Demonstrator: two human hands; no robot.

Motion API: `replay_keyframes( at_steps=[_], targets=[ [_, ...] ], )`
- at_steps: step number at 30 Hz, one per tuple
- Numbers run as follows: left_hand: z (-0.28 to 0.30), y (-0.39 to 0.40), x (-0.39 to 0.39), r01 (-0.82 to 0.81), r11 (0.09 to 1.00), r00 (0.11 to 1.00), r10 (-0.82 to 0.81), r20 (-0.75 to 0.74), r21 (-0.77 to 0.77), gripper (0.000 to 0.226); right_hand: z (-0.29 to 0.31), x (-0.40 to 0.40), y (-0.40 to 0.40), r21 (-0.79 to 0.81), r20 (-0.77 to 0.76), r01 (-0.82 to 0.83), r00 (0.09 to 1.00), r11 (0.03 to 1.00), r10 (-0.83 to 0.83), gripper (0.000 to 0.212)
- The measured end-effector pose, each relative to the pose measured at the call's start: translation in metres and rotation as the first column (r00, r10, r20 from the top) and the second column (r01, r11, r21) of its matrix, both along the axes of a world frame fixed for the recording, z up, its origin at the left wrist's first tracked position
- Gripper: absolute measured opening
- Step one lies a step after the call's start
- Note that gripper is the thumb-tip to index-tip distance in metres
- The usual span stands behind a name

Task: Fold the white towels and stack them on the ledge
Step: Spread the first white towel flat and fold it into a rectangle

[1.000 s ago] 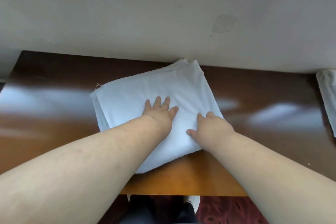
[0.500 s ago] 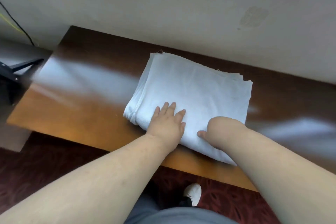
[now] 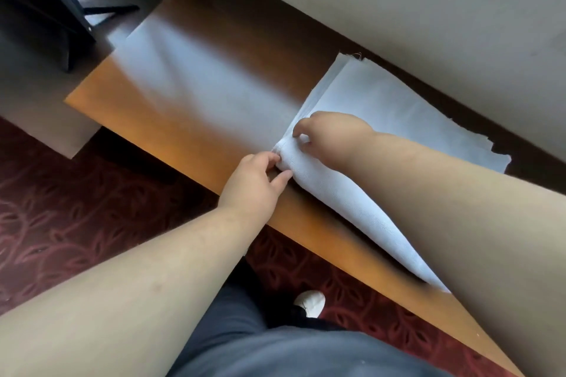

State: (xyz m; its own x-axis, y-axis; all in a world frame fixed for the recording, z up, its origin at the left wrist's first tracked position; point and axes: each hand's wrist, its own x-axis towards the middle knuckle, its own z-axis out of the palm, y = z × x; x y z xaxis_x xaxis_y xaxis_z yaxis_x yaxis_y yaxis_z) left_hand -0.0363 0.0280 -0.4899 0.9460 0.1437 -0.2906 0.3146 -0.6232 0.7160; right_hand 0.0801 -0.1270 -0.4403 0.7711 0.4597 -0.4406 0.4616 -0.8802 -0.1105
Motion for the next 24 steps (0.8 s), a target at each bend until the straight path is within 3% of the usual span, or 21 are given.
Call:
replay_keyframes(
  at_steps=[6, 9, 12, 14, 17, 20, 24],
  targets=[
    [-0.004, -0.002, 0.014, -0.073, 0.991, 0.997, 0.072, -0.009, -0.115, 0.033, 0.001, 0.016, 0.010, 0.047, 0.042, -0.091, 0.995, 0.995, 0.089, 0.014],
    [-0.003, 0.003, 0.021, -0.072, 0.987, 0.997, 0.076, 0.023, -0.143, 0.039, 0.002, 0.019, 0.011, 0.067, -0.008, -0.118, 0.993, 0.991, 0.119, 0.012],
    [0.001, 0.006, 0.030, -0.089, 0.972, 0.996, 0.083, -0.037, -0.218, 0.042, 0.003, 0.026, 0.007, 0.072, -0.060, -0.099, 0.993, 0.993, 0.103, 0.009],
    [0.002, 0.006, 0.033, -0.026, 0.988, 0.998, 0.017, -0.063, -0.151, 0.035, 0.006, 0.033, -0.003, 0.035, -0.074, -0.066, 0.995, 0.997, 0.068, 0.023],
    [0.005, 0.003, 0.034, 0.033, 0.999, 0.995, -0.037, -0.094, -0.038, 0.048, 0.010, 0.039, -0.016, -0.087, -0.108, -0.076, 0.992, 0.993, 0.067, 0.039],
    [0.005, -0.004, 0.035, 0.084, 0.995, 0.989, -0.078, -0.127, 0.043, 0.041, 0.003, 0.040, -0.017, -0.112, -0.080, -0.091, 0.993, 0.990, 0.082, 0.026],
    [0.005, -0.003, 0.038, 0.119, 0.992, 0.986, -0.114, -0.119, 0.036, 0.023, -0.004, 0.042, -0.018, -0.070, -0.006, -0.078, 0.997, 0.995, 0.078, 0.013]
  ],
)
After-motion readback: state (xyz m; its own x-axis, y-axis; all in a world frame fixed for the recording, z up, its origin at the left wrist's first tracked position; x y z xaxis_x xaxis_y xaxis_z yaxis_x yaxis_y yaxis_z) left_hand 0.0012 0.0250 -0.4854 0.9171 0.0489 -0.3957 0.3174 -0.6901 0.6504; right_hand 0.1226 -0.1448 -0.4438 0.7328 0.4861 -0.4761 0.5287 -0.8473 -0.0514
